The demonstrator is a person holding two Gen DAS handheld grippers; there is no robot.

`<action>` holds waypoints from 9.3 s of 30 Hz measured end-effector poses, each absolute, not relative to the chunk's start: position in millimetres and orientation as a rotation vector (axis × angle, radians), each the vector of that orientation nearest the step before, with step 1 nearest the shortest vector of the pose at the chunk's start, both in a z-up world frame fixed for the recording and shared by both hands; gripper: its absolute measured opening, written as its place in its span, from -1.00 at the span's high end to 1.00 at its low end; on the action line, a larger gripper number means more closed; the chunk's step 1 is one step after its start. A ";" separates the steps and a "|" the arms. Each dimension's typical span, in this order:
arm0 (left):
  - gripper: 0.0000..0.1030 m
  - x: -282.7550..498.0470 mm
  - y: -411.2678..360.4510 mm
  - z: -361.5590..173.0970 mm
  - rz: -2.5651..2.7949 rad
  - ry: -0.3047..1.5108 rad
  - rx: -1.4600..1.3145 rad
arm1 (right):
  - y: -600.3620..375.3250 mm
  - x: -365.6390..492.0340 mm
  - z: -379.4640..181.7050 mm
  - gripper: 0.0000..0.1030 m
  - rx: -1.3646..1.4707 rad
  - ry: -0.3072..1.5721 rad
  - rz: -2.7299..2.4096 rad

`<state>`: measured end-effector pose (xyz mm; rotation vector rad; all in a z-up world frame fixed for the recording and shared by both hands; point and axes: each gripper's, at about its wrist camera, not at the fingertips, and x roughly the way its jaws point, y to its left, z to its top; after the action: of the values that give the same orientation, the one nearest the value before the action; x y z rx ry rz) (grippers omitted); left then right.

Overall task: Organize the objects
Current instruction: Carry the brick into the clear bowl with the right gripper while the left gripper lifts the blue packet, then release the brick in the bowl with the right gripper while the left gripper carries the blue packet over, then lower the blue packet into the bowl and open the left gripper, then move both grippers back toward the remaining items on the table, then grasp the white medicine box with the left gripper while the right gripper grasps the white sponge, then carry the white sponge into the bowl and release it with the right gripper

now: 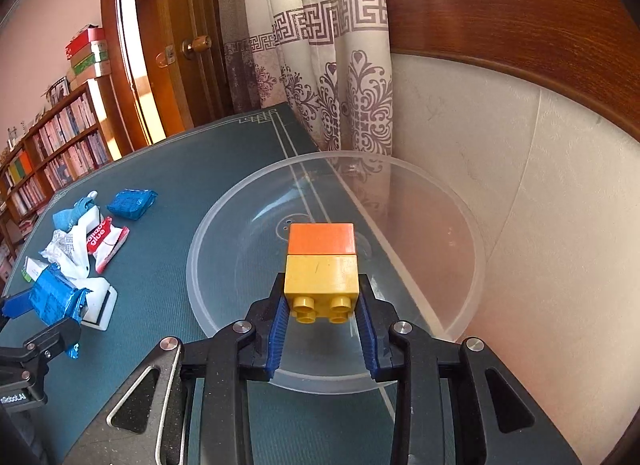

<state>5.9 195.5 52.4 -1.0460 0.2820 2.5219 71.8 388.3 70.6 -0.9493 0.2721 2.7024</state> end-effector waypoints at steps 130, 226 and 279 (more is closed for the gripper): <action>-1.00 -30.7 149.4 53.1 2.749 0.193 -1.116 | 307.2 112.8 85.9 -0.29 -0.829 0.343 2.880; -0.34 -17.8 36.8 23.8 2.855 -0.146 -1.248 | 191.8 7.6 44.3 -0.22 -1.227 0.157 3.012; -0.34 -0.1 153.2 55.6 2.655 0.127 -1.114 | 430.6 41.2 87.8 -0.28 -0.822 0.328 2.651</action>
<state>-0.1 153.2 55.6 -1.1138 0.1270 2.6546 41.2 430.6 87.8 -0.8221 0.3277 2.6509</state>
